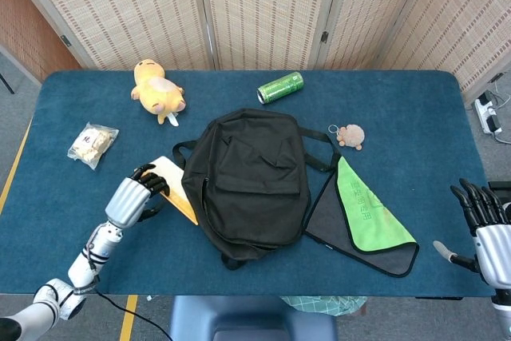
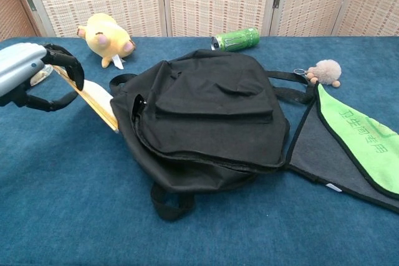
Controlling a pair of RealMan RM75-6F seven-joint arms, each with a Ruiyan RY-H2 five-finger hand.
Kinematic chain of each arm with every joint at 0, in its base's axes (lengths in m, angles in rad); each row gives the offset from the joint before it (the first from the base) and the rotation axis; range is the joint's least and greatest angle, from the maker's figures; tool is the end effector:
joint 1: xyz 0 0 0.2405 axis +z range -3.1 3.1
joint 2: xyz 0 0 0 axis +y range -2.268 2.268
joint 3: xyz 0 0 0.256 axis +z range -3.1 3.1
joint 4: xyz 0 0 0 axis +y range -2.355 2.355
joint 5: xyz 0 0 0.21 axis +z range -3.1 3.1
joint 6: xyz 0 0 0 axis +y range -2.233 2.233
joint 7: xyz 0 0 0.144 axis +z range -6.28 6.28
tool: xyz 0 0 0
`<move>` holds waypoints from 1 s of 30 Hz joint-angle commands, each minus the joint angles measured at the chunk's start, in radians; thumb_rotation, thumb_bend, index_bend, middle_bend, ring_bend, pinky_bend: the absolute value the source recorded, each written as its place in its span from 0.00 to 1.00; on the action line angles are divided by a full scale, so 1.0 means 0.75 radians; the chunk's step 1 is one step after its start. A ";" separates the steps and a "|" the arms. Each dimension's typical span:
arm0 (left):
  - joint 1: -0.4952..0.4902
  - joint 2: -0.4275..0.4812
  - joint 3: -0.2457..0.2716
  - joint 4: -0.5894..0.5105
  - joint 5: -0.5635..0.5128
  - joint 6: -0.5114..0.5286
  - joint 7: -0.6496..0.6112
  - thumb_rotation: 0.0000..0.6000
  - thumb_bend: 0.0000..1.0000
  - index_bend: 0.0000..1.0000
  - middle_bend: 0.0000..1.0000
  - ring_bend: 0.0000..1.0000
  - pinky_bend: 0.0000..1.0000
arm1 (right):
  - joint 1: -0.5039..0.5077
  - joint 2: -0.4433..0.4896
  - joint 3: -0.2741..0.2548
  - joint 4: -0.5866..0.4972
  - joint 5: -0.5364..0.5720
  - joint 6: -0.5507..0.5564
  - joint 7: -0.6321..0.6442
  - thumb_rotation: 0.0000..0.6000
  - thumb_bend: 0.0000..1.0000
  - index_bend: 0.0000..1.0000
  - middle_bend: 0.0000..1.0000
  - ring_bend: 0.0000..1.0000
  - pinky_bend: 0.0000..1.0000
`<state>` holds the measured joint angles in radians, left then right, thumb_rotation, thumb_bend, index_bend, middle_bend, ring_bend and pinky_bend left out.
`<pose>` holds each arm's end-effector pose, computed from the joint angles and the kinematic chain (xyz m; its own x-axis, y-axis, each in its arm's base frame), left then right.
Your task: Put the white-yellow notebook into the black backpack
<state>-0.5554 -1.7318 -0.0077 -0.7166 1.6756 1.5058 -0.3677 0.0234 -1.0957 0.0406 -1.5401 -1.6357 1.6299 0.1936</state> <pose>-0.2481 0.3236 0.0222 0.3240 -0.0938 0.9414 0.7657 -0.5585 -0.3192 -0.3107 -0.1588 0.1821 0.3001 0.0924 0.9494 -0.9454 -0.1036 0.3089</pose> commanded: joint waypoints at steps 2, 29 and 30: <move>0.035 0.124 -0.016 -0.136 -0.022 0.043 0.014 1.00 0.54 0.61 0.55 0.46 0.26 | 0.004 -0.002 0.001 -0.002 -0.004 -0.002 -0.001 1.00 0.16 0.00 0.06 0.04 0.00; 0.008 0.240 -0.038 -0.384 -0.101 -0.204 0.177 1.00 0.54 0.54 0.54 0.46 0.25 | 0.004 -0.007 -0.002 0.017 -0.001 0.002 0.025 1.00 0.16 0.00 0.05 0.05 0.00; 0.005 0.234 -0.040 -0.379 -0.106 -0.214 0.175 1.00 0.54 0.53 0.54 0.46 0.25 | 0.003 -0.007 -0.001 0.018 0.000 0.003 0.025 1.00 0.16 0.00 0.05 0.05 0.00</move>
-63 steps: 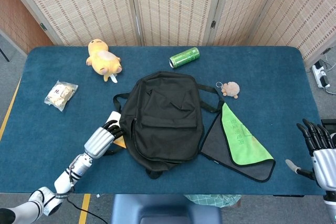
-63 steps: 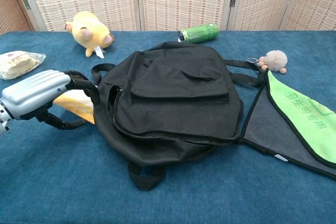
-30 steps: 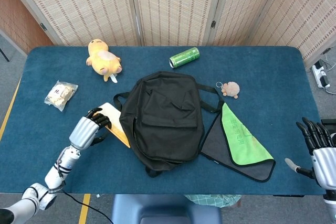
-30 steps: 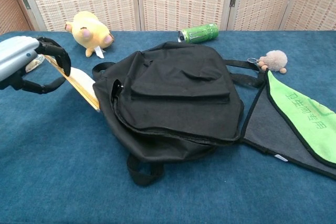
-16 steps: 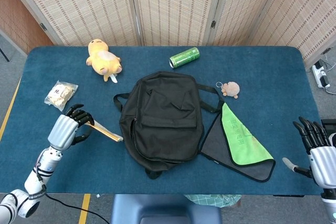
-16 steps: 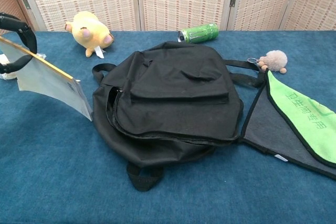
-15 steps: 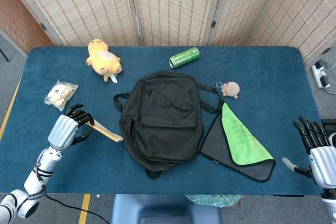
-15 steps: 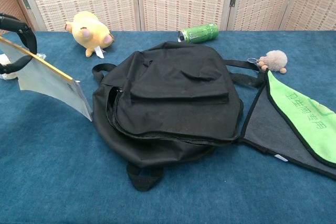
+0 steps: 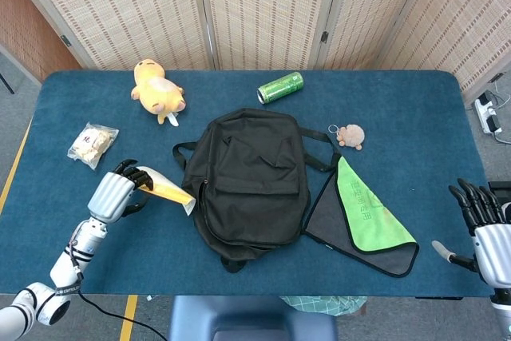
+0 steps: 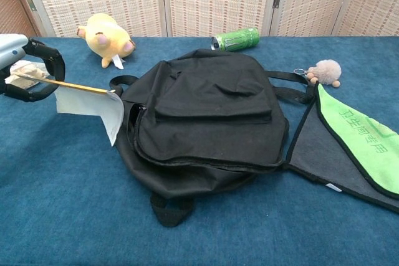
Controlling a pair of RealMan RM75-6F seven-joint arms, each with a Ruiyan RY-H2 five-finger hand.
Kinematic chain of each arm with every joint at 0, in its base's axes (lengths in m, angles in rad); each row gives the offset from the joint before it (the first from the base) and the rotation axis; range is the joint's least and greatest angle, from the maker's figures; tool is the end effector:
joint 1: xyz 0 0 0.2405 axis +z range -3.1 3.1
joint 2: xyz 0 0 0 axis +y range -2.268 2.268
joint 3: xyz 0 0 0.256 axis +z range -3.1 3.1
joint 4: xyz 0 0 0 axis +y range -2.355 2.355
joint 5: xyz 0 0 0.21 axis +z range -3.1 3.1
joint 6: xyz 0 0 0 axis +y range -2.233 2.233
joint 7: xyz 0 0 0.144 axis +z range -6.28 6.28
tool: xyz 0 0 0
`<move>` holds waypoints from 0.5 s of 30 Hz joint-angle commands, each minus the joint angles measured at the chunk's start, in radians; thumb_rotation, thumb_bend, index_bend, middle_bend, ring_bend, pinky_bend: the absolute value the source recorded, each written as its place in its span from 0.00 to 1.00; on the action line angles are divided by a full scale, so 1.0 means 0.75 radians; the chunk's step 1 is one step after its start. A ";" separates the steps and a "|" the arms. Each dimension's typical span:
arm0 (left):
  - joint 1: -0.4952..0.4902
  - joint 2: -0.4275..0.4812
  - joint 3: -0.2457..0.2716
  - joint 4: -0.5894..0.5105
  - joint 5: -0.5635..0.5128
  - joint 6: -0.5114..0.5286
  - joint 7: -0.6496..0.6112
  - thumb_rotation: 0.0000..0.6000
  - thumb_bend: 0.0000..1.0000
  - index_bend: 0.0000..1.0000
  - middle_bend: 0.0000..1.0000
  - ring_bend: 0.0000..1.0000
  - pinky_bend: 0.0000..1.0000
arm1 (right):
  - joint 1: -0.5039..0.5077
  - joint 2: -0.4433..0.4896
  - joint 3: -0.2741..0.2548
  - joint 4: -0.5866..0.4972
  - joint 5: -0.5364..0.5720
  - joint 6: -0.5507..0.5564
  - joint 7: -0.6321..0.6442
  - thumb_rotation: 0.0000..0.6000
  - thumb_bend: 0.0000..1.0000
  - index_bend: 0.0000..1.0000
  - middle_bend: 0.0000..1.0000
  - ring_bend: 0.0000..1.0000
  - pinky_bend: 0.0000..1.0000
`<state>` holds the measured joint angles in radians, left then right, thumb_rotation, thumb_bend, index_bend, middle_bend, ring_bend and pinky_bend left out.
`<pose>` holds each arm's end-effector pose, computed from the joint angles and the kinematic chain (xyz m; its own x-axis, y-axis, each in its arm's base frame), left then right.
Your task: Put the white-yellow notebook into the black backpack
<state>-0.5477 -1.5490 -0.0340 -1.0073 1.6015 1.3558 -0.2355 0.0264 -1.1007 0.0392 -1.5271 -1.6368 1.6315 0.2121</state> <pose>-0.2520 0.3265 0.0479 0.3820 -0.0187 0.9240 0.8164 -0.4616 -0.3469 -0.3122 -0.1595 0.1817 0.2898 0.0915 0.9527 -0.9481 -0.1088 0.2988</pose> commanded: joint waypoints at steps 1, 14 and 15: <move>-0.009 -0.019 -0.010 0.016 -0.013 -0.021 -0.006 1.00 0.54 0.53 0.54 0.46 0.25 | -0.001 -0.001 0.001 0.001 0.002 0.001 0.001 1.00 0.16 0.00 0.05 0.05 0.00; -0.015 -0.051 -0.023 0.041 -0.009 -0.011 -0.003 1.00 0.50 0.52 0.51 0.45 0.24 | -0.006 -0.003 0.000 0.008 0.006 0.005 0.007 1.00 0.16 0.00 0.05 0.05 0.00; -0.010 -0.058 -0.025 0.049 -0.006 0.005 -0.007 1.00 0.50 0.55 0.52 0.45 0.25 | -0.006 -0.003 0.000 0.008 0.005 0.005 0.007 1.00 0.16 0.00 0.05 0.05 0.00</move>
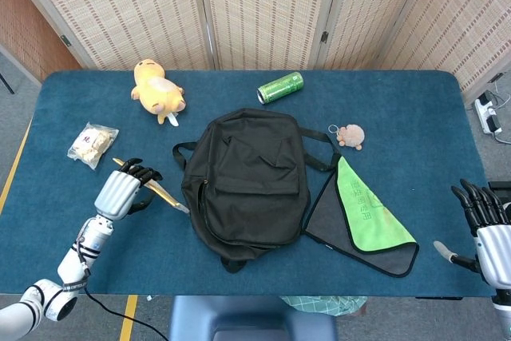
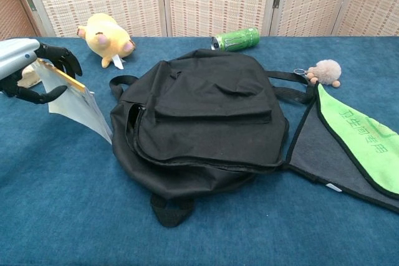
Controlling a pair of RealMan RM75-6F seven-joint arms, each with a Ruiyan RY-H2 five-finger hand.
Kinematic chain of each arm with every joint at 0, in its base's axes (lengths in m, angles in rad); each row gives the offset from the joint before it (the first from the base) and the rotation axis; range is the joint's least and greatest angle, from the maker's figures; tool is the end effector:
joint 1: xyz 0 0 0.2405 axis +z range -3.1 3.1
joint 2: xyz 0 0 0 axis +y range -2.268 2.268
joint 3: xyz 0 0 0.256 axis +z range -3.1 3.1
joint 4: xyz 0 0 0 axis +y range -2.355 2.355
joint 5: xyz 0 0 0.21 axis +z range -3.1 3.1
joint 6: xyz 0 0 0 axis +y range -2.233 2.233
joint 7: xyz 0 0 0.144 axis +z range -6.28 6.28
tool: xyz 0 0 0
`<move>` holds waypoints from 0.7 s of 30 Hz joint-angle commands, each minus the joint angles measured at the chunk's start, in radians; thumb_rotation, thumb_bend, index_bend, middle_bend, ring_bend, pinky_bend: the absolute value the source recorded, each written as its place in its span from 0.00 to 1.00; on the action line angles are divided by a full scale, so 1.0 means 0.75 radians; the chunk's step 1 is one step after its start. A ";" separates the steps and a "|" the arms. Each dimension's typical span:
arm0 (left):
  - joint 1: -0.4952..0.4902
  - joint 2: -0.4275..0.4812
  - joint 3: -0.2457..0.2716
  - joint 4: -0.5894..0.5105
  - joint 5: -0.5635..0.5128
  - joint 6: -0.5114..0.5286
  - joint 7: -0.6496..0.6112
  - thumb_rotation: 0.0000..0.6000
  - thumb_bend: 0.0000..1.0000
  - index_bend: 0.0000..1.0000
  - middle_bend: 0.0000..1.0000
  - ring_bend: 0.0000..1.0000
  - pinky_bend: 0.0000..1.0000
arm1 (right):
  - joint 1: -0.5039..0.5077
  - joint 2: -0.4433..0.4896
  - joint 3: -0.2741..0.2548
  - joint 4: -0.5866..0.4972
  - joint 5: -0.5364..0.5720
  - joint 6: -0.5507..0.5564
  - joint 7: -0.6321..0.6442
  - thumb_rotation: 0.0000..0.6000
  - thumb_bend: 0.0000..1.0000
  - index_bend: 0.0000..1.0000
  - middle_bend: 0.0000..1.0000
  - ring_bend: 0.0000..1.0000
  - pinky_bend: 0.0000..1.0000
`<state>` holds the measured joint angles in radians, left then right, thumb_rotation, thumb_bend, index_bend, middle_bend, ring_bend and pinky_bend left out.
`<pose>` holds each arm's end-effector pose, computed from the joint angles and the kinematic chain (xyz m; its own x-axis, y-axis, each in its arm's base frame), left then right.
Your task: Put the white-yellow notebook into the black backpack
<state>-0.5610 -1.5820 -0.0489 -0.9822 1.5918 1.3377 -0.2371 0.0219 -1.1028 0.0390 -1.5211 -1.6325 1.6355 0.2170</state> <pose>-0.2474 0.3325 0.0393 0.3719 -0.0158 0.9281 0.8230 -0.4570 -0.3375 -0.3141 -0.1581 0.1823 0.2889 0.0944 0.9527 -0.9492 -0.1013 0.2979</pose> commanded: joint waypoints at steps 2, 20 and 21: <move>0.015 -0.023 -0.005 0.030 0.013 0.053 -0.014 1.00 0.50 0.58 0.55 0.47 0.25 | 0.001 0.000 0.000 0.001 -0.003 0.000 0.000 1.00 0.16 0.00 0.06 0.05 0.00; 0.149 -0.136 0.021 0.225 0.126 0.454 -0.080 1.00 0.50 0.68 0.65 0.56 0.35 | 0.060 0.004 -0.031 -0.052 -0.097 -0.068 -0.058 1.00 0.16 0.00 0.06 0.05 0.00; 0.153 -0.136 0.024 0.228 0.139 0.483 -0.081 1.00 0.50 0.68 0.65 0.56 0.35 | 0.077 0.006 -0.038 -0.068 -0.115 -0.092 -0.064 1.00 0.16 0.00 0.06 0.05 0.00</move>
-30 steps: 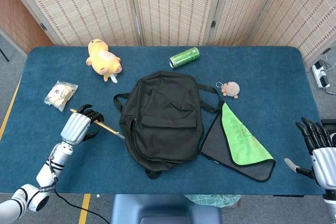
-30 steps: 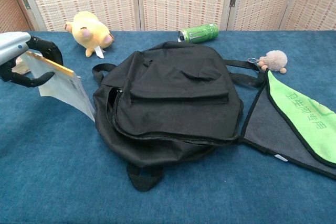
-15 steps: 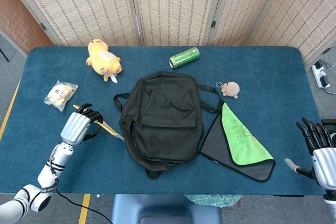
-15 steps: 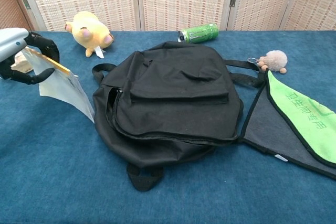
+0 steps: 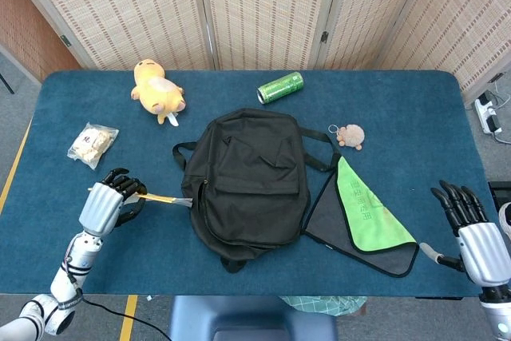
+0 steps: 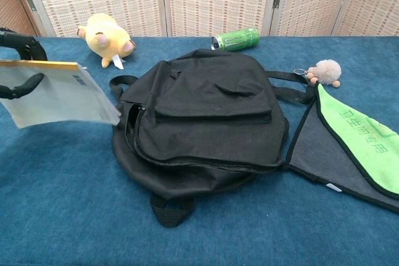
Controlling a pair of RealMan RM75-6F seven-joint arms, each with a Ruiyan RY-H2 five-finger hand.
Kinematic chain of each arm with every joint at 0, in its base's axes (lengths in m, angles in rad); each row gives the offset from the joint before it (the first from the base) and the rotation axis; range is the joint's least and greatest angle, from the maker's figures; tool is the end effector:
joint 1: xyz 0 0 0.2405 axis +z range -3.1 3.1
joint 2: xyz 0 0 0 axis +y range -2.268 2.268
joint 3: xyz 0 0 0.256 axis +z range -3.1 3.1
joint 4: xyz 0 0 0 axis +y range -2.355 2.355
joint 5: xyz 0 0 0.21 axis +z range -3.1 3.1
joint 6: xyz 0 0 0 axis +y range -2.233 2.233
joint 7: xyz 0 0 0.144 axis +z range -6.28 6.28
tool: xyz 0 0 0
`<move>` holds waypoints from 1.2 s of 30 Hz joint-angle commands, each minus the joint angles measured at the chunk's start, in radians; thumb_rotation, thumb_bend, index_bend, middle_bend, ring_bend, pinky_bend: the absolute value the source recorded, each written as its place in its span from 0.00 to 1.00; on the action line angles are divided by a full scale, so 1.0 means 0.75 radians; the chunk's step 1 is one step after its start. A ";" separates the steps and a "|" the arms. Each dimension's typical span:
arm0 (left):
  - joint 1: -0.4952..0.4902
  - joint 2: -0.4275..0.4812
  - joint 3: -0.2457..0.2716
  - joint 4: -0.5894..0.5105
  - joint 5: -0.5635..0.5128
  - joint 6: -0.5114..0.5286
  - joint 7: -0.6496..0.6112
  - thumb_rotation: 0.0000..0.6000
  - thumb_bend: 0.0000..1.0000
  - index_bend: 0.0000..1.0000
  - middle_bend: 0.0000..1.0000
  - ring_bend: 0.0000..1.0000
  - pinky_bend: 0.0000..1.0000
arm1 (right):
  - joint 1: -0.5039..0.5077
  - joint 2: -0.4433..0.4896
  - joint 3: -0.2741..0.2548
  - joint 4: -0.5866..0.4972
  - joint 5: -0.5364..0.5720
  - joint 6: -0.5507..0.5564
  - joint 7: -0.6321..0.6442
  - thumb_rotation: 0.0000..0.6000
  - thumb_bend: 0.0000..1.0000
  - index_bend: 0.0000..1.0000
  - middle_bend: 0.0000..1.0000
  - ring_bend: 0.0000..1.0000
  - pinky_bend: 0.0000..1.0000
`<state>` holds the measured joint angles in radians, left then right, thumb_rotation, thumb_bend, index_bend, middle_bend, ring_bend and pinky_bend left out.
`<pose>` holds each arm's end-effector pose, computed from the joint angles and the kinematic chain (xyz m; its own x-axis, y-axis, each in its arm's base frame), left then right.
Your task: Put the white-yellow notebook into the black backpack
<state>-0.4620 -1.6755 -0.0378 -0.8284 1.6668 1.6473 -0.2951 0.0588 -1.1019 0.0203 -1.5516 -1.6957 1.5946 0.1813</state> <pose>-0.2583 0.2947 0.0511 0.2601 -0.2178 0.9407 0.7949 -0.5048 -0.3367 -0.2989 -0.1649 0.1680 0.2987 0.0384 0.9536 -0.9356 -0.1853 0.3005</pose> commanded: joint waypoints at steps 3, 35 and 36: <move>0.024 -0.005 0.019 0.016 0.065 0.107 -0.002 1.00 0.49 0.68 0.65 0.56 0.35 | 0.079 0.012 -0.030 -0.071 -0.073 -0.115 -0.038 1.00 0.16 0.01 0.06 0.05 0.02; 0.007 0.086 0.047 -0.160 0.157 0.122 0.082 1.00 0.47 0.67 0.65 0.56 0.36 | 0.837 -0.478 0.165 -0.114 0.333 -1.148 -0.354 1.00 0.16 0.11 0.11 0.08 0.07; 0.007 0.085 0.046 -0.158 0.156 0.122 0.078 1.00 0.48 0.67 0.65 0.56 0.36 | 0.847 -0.487 0.170 -0.106 0.348 -1.155 -0.363 1.00 0.16 0.11 0.11 0.08 0.07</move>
<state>-0.4570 -1.6114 -0.0029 -0.9480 1.7846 1.7385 -0.2354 0.6851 -1.4565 0.1409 -1.6411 -1.4471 0.7378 -0.0801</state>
